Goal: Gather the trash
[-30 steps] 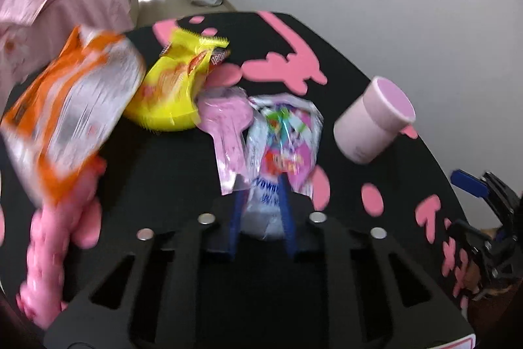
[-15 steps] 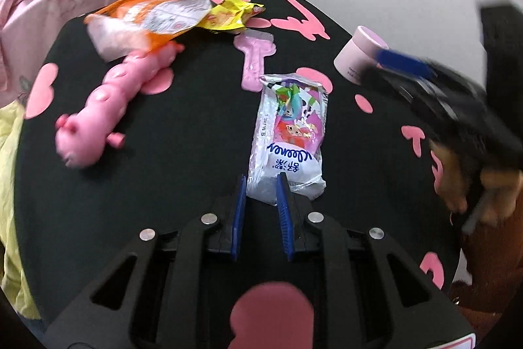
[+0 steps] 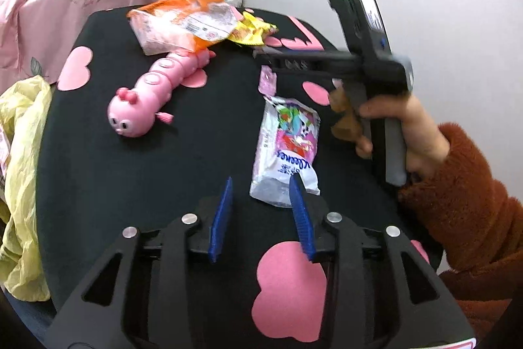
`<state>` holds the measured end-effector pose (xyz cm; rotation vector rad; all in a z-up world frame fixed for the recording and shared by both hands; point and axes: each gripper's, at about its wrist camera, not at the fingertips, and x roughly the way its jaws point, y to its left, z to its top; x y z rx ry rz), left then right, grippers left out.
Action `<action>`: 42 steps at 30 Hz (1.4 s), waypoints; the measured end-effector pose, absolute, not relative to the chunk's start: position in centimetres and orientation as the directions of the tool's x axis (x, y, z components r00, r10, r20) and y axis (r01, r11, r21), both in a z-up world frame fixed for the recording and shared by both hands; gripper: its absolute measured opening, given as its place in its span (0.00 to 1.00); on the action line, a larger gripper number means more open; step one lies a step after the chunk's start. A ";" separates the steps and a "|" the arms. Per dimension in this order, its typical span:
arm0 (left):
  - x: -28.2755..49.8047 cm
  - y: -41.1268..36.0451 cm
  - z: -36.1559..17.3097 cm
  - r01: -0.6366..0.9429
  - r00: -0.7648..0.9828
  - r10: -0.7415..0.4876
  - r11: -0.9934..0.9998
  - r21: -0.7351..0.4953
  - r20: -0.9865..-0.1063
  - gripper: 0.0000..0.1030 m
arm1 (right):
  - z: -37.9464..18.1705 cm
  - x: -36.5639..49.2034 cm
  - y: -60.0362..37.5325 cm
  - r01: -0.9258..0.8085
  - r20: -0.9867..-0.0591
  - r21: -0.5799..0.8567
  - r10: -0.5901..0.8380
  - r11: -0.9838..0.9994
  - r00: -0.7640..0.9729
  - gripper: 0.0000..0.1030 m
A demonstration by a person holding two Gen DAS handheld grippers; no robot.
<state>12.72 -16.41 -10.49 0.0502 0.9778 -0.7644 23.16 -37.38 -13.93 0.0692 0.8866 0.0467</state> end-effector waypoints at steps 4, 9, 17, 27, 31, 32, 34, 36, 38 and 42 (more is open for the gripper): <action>12.9 -15.8 -10.3 0.579 0.343 -0.564 0.757 -0.304 -0.751 0.40 | -14.1 21.1 -37.7 -0.070 -0.762 0.143 0.155 0.987 0.628 0.37; 13.1 -15.8 -10.1 0.572 0.359 -0.555 0.766 -0.292 -0.750 0.46 | -13.2 17.4 -37.2 -0.122 -0.729 0.079 0.141 0.989 0.670 0.37; 12.3 -16.3 -9.6 0.600 0.370 -0.564 0.752 -0.273 -0.738 0.52 | -11.6 10.7 -41.3 -0.025 -0.679 0.118 0.099 0.993 0.728 0.37; 11.0 -20.5 -9.1 0.757 0.298 -0.611 0.620 -0.209 -0.733 0.67 | -12.7 5.4 -43.9 0.048 -0.692 0.154 0.073 0.987 0.718 0.37; 10.8 -22.6 -9.9 0.787 0.304 -0.568 0.602 -0.135 -0.765 0.67 | -13.3 4.5 -45.1 0.077 -0.693 0.180 0.071 0.981 0.717 0.37; 10.8 -23.1 -10.4 0.791 0.306 -0.550 0.601 -0.114 -0.777 0.67 | -13.3 4.5 -45.1 0.080 -0.694 0.183 0.071 0.980 0.716 0.37; 10.8 -23.6 -11.1 0.788 0.320 -0.512 0.611 -0.075 -0.797 0.67 | -13.5 4.3 -45.4 0.083 -0.694 0.193 0.076 0.978 0.716 0.37; 11.1 -23.9 -11.9 0.772 0.325 -0.470 0.633 -0.057 -0.821 0.67 | -13.5 4.1 -45.4 0.083 -0.692 0.190 0.073 0.978 0.718 0.37; 11.7 -23.5 -12.3 0.742 0.314 -0.463 0.665 -0.091 -0.829 0.67 | -13.4 3.8 -45.3 0.082 -0.689 0.181 0.067 0.980 0.722 0.37; 12.1 -22.1 -12.0 0.694 0.299 -0.479 0.703 -0.157 -0.825 0.46 | -13.0 3.6 -45.2 0.075 -0.679 0.185 0.072 0.980 0.731 0.37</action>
